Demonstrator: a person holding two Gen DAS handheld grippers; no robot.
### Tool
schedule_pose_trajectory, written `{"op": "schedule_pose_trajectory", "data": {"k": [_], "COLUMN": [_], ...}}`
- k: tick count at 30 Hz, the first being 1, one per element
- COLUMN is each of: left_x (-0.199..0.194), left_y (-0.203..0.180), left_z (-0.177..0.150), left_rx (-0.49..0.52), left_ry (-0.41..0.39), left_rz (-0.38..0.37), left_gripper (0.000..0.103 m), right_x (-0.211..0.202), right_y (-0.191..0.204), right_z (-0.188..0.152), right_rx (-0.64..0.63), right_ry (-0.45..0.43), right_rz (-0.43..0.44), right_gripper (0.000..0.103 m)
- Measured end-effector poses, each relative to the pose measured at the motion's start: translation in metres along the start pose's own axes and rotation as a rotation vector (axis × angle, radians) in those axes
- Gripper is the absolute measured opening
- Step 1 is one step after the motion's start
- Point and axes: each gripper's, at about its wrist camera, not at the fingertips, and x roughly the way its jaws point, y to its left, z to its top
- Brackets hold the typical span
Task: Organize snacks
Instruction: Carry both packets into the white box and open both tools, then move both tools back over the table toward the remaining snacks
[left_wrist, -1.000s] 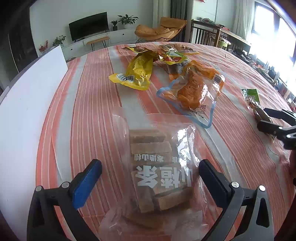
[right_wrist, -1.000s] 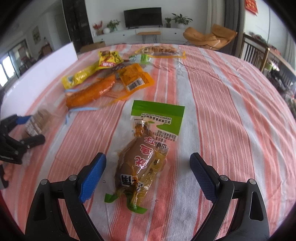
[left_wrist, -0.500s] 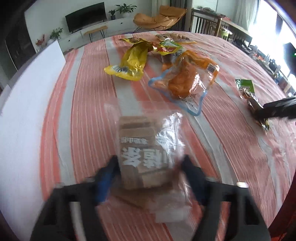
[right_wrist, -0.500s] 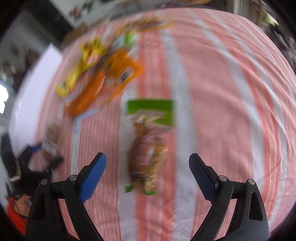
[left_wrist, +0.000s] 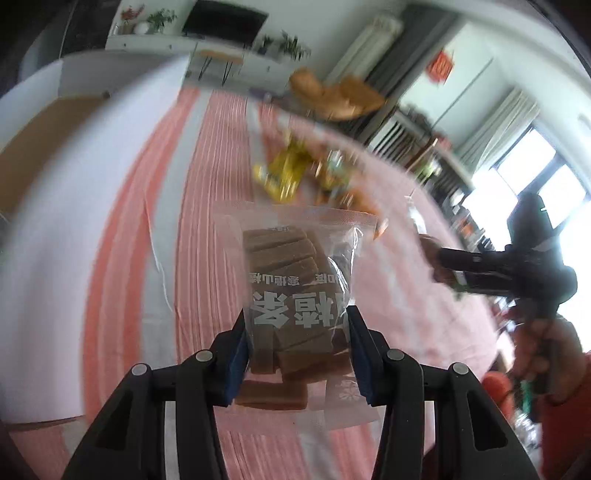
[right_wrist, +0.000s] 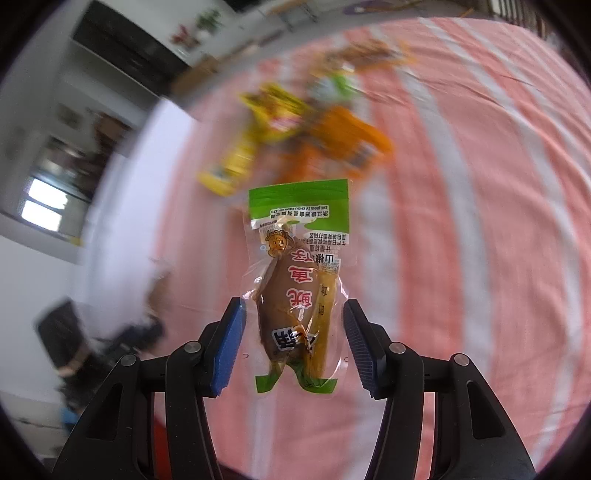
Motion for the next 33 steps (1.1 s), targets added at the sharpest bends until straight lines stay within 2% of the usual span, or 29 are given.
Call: {"op": "schedule_pose_trajectory", "data": {"k": [2, 5, 7, 10, 12, 14, 16, 18, 20, 22, 25, 27, 29, 33], "left_x": [-0.035, -0.074, -0.096, -0.119, -0.13, -0.144, -0.161, -0.178, -0.191, -0.196, -0.186, -0.164, -0.142, -0.072], "left_y": [0.001, 0.02, 0.041, 0.086, 0.119, 0.146, 0.163, 0.165, 0.158, 0.141, 0.106, 0.067, 0.028, -0.048], "left_z": [0.017, 0.04, 0.053, 0.071, 0.081, 0.087, 0.091, 0.088, 0.084, 0.078, 0.071, 0.065, 0.047, 0.006], "left_rx": [0.0, -0.015, -0.025, -0.06, -0.104, -0.162, -0.2, -0.214, -0.205, -0.194, -0.146, -0.08, 0.0, 0.155], "left_ry": [-0.077, -0.141, -0.17, -0.186, -0.188, -0.211, -0.243, -0.295, -0.351, -0.403, -0.403, -0.362, -0.308, -0.152], "left_rz": [0.0, 0.043, 0.129, 0.304, 0.413, 0.512, 0.533, 0.553, 0.553, 0.529, 0.437, 0.35, 0.267, 0.106], "left_gripper": [0.048, 0.048, 0.048, 0.049, 0.063, 0.065, 0.076, 0.087, 0.094, 0.101, 0.101, 0.102, 0.102, 0.102], "right_x": [-0.005, -0.001, 0.007, 0.034, 0.05, 0.069, 0.084, 0.087, 0.075, 0.051, 0.016, 0.01, 0.014, 0.052], "right_y": [0.025, 0.096, 0.143, 0.219, 0.255, 0.292, 0.321, 0.336, 0.339, 0.334, 0.311, 0.277, 0.236, 0.118], "right_z": [0.007, 0.017, 0.023, 0.027, 0.025, 0.024, 0.027, 0.031, 0.029, 0.027, 0.022, 0.014, 0.001, -0.03], "right_rx": [-0.023, -0.121, -0.185, -0.282, -0.33, -0.368, -0.401, -0.395, -0.372, -0.383, -0.471, -0.532, -0.566, -0.585], "right_ry": [-0.018, -0.03, -0.017, 0.009, 0.014, -0.006, -0.032, -0.046, -0.07, -0.133, -0.253, -0.308, -0.323, -0.238], "right_rz": [0.069, 0.163, 0.215, 0.274, 0.291, 0.307, 0.309, 0.298, 0.344, 0.373, 0.308, 0.201, 0.06, -0.323], "right_gripper": [0.057, 0.057, 0.057, 0.058, 0.06, 0.063, 0.083, 0.084, 0.084, 0.084, 0.086, 0.088, 0.088, 0.087]}}
